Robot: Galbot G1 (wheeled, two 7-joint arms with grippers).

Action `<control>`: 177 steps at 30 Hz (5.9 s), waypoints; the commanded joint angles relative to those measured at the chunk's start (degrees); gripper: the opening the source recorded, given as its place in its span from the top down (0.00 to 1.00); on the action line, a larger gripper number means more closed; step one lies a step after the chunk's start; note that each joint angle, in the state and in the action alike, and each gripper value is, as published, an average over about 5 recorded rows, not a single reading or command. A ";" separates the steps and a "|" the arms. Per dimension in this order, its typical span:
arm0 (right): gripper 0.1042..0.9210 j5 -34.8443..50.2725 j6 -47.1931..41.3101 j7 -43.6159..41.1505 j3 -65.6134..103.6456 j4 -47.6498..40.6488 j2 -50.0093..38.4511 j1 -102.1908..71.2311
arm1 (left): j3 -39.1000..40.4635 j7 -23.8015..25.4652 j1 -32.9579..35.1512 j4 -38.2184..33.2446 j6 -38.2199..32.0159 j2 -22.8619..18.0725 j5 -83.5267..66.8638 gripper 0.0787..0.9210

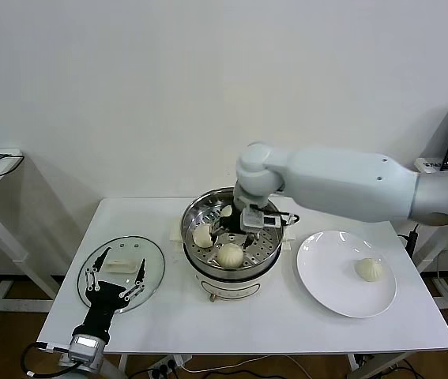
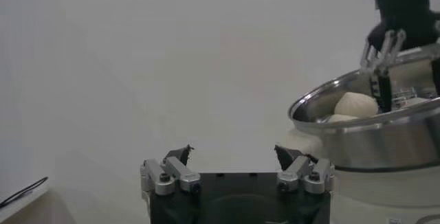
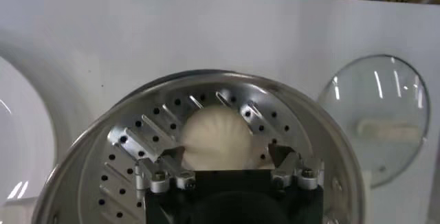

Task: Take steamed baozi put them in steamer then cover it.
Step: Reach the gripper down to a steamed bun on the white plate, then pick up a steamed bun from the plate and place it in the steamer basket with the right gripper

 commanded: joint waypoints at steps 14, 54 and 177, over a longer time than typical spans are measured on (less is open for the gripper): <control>0.12 6.12 -32.29 -16.96 12.52 -0.45 -38.73 -8.68 | 1.90 -0.35 0.81 -1.67 0.18 -0.03 1.37 0.12; 0.12 -20.54 -23.30 -9.89 55.57 -28.39 -21.58 -51.13 | 2.08 -0.33 -0.66 0.66 0.53 -0.68 1.20 0.12; 0.33 27.89 -55.35 -4.53 -3.08 -18.17 5.61 -7.04 | -1.64 0.36 -3.67 3.33 0.81 1.50 -2.64 0.12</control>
